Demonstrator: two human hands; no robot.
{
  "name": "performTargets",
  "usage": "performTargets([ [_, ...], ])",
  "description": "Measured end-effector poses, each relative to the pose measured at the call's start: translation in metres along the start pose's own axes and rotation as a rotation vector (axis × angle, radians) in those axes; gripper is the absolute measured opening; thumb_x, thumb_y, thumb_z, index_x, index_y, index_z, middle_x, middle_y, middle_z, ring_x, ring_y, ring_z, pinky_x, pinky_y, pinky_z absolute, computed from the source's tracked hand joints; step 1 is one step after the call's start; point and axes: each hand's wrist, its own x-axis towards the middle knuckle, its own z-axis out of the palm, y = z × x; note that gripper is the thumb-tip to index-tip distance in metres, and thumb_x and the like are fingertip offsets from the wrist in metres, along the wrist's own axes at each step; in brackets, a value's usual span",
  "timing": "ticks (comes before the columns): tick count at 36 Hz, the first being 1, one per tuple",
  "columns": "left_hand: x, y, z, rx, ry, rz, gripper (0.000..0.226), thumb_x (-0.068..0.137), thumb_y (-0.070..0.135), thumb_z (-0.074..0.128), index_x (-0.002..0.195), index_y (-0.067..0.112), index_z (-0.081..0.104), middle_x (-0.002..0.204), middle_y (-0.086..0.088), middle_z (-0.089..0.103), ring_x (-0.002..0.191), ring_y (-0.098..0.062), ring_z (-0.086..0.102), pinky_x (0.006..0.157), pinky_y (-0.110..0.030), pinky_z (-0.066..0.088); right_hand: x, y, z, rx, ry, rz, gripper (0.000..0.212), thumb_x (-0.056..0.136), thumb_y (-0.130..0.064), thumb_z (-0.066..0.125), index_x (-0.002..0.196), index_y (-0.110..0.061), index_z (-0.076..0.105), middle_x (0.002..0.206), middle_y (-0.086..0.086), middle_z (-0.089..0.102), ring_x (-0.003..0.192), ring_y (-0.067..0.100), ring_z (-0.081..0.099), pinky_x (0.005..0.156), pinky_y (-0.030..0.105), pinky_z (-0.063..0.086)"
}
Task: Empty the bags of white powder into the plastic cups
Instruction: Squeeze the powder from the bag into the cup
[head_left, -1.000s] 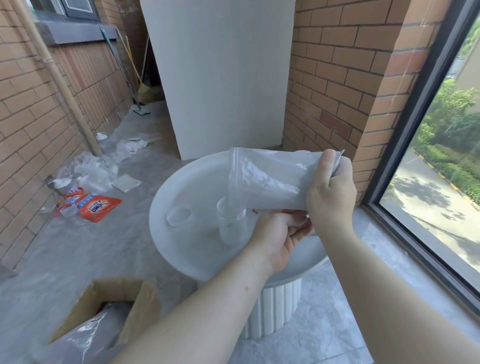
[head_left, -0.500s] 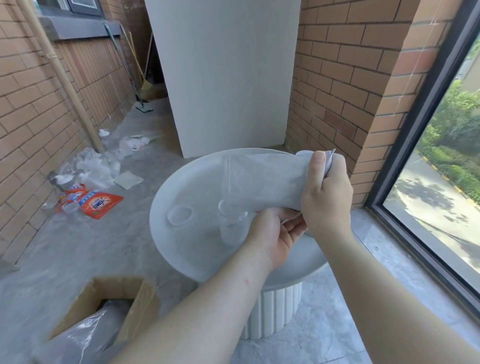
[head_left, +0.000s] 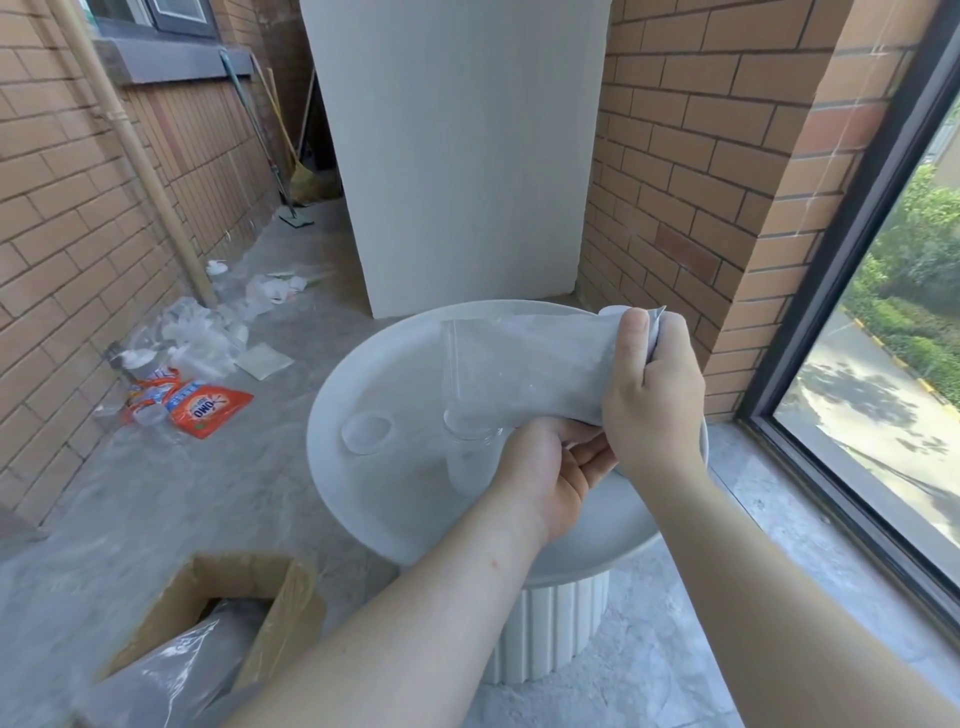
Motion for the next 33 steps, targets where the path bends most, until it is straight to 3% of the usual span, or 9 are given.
performTargets([
  [6,-0.0012,0.0004,0.0003,0.014,0.022,0.006,0.046,0.084,-0.019,0.034,0.086,0.005,0.073,0.079,-0.007,0.076,0.066,-0.018,0.073,0.062,-0.027,0.06,-0.0015,-0.0006,0.0015,0.054,-0.009,0.009,0.03,0.107,-0.044,0.036,0.09,-0.024,0.051,0.085,0.0,0.06,0.084,0.005,0.052,0.069,0.018,0.038],
  [10,-0.0006,0.0011,-0.0005,0.019,0.033,0.001,0.047,0.084,-0.019,0.033,0.087,0.004,0.073,0.08,-0.007,0.076,0.067,-0.018,0.073,0.062,-0.027,0.06,-0.0018,0.0,0.0018,0.066,-0.01,0.013,0.03,0.107,-0.044,0.037,0.097,-0.022,0.054,0.087,-0.008,0.062,0.088,-0.001,0.053,0.068,0.009,0.036],
  [17,0.0011,0.0014,-0.0016,0.008,0.037,0.004,0.047,0.082,-0.02,0.033,0.086,0.004,0.074,0.082,-0.008,0.076,0.068,-0.019,0.073,0.061,-0.027,0.059,-0.0017,-0.0013,0.0014,0.104,-0.006,0.019,0.034,0.109,-0.04,0.031,0.102,-0.018,0.056,0.089,-0.014,0.061,0.089,-0.005,0.053,0.072,0.008,0.037],
  [27,0.0029,0.0018,-0.0025,0.013,0.031,0.007,0.047,0.082,-0.021,0.032,0.09,0.002,0.073,0.083,-0.01,0.075,0.068,-0.02,0.073,0.062,-0.028,0.059,-0.002,-0.0002,0.0011,0.141,-0.006,0.034,0.039,0.11,-0.041,0.029,0.103,-0.017,0.058,0.091,-0.012,0.061,0.092,-0.001,0.053,0.077,0.011,0.037],
  [33,0.002,0.0017,-0.0018,0.031,0.036,0.009,0.047,0.082,-0.021,0.031,0.089,0.001,0.071,0.08,-0.01,0.075,0.066,-0.02,0.073,0.062,-0.028,0.059,-0.0025,-0.0018,0.0009,0.136,0.006,0.012,0.031,0.11,-0.037,0.03,0.089,-0.025,0.049,0.082,-0.013,0.053,0.08,-0.005,0.05,0.071,0.008,0.036],
])
